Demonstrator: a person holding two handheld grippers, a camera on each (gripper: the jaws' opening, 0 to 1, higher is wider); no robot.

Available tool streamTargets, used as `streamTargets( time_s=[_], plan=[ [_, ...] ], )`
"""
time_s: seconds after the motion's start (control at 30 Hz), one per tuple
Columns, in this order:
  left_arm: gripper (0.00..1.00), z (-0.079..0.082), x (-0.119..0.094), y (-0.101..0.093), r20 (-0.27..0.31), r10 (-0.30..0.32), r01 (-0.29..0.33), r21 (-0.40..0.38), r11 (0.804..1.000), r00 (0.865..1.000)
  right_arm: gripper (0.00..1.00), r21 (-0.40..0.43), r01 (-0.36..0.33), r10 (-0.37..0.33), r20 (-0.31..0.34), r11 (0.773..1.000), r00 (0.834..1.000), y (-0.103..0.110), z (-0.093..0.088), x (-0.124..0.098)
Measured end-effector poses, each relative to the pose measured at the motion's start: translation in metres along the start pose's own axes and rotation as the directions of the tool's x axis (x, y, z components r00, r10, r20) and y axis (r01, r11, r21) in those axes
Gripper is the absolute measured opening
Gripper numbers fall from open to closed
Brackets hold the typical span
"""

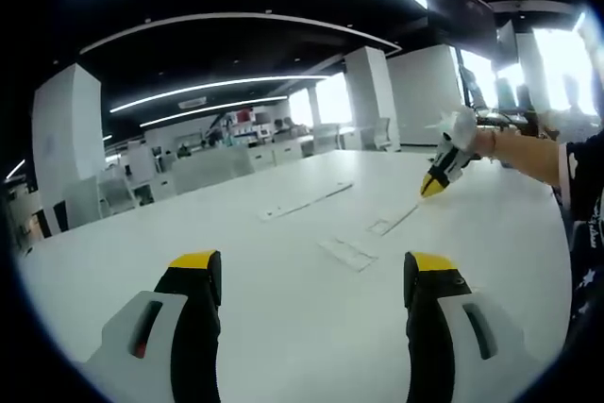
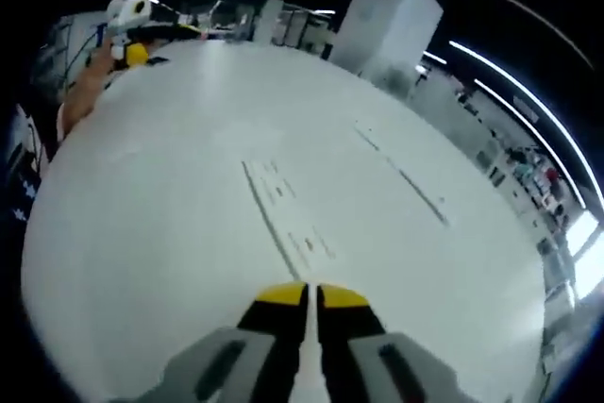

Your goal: Locate the socket holder cover, grip the socket holder cover, clip it into the socket holder slot.

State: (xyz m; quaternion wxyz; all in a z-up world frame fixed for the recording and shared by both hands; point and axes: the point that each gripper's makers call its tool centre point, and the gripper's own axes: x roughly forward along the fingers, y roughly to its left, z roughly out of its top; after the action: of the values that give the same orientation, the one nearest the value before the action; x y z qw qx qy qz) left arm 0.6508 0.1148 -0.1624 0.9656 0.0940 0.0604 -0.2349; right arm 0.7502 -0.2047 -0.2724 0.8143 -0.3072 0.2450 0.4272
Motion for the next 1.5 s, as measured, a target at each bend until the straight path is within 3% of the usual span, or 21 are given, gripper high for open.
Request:
streamTargets(
  time_s=[0.17, 0.3, 0.53, 0.57, 0.67, 1.5],
  plan=[
    [0.78, 0.0, 0.0, 0.001, 0.0, 0.003, -0.003, 0.0, 1.0, 1.0, 0.06, 0.017, 0.02, -0.02, 0.02, 1.0, 1.0, 0.011, 0.002, -0.003],
    [0.78, 0.0, 0.001, 0.004, 0.004, 0.014, -0.014, -0.003, 1.0, 1.0, 0.06, 0.048, 0.048, -0.051, 0.066, 0.998, 0.997, 0.009, 0.009, -0.009],
    [0.78, 0.001, 0.001, 0.004, 0.007, 0.022, -0.022, -0.005, 1.0, 1.0, 0.06, 0.099, 0.071, -0.08, 0.091, 0.993, 0.993, 0.002, 0.007, -0.005],
    [0.78, 0.001, 0.001, 0.005, 0.008, 0.024, -0.024, -0.003, 1.0, 1.0, 0.05, 0.102, 0.114, -0.123, 0.09, 0.988, 0.988, -0.005, 0.006, -0.005],
    [0.78, 0.002, 0.001, 0.005, 0.011, 0.029, -0.029, -0.006, 1.0, 1.0, 0.05, 0.107, 0.139, -0.149, 0.094, 0.984, 0.984, -0.004, 0.006, -0.006],
    [0.78, 0.001, 0.0, 0.002, -0.003, 0.023, -0.023, -0.006, 1.0, 1.0, 0.04, 0.077, 0.154, -0.16, 0.074, 0.985, 0.984, 0.007, 0.003, 0.005]
  ],
)
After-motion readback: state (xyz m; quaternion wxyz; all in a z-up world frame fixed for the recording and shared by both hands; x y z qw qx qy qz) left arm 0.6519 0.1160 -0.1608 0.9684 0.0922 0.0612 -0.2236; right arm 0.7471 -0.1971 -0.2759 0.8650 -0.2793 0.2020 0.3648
